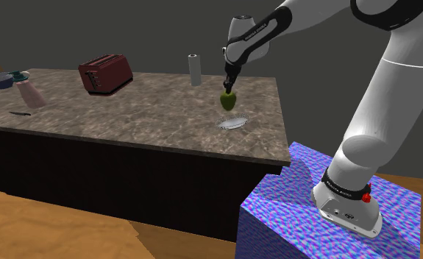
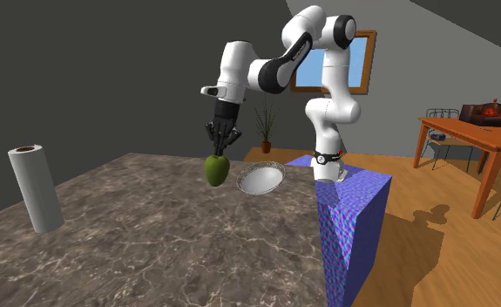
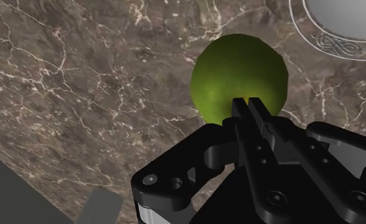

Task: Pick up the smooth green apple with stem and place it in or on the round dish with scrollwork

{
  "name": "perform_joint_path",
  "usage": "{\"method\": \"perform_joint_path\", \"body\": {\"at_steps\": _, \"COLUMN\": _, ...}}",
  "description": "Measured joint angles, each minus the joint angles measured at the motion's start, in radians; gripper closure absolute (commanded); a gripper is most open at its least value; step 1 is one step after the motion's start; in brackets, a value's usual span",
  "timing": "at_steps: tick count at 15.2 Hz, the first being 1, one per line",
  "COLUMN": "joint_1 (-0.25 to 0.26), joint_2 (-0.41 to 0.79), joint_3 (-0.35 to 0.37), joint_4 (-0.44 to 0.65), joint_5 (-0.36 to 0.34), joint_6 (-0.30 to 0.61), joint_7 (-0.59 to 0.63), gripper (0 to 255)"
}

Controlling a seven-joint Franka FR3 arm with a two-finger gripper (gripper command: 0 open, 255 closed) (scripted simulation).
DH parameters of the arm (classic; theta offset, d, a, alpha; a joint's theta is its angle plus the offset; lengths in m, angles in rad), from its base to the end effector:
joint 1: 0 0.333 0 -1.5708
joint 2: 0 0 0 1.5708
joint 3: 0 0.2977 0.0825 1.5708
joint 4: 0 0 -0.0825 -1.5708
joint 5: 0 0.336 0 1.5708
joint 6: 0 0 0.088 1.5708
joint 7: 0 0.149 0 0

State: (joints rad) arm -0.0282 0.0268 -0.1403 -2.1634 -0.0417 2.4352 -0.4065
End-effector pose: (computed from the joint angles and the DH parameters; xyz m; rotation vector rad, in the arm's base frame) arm 0.5257 -0.0905 0.3775 2.9930 0.4018 0.3420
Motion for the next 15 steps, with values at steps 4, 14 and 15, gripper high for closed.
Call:
{"method": "perform_joint_path", "body": {"at_steps": 4, "joint_1": 0.001, "joint_2": -0.027, "joint_3": 0.001, "joint_4": 0.028, "joint_5": -0.003, "joint_6": -0.055, "joint_7": 0.001, "gripper": 255}}
{"method": "perform_joint_path", "body": {"at_steps": 14, "joint_1": 0.002, "joint_2": -0.074, "joint_3": 0.002, "joint_4": 0.11, "joint_5": -0.007, "joint_6": -0.183, "joint_7": 0.001, "gripper": 255}}
{"method": "perform_joint_path", "body": {"at_steps": 15, "joint_1": 0.001, "joint_2": -0.075, "joint_3": 0.001, "joint_4": 0.119, "joint_5": -0.006, "joint_6": -0.193, "joint_7": -0.002, "gripper": 255}}
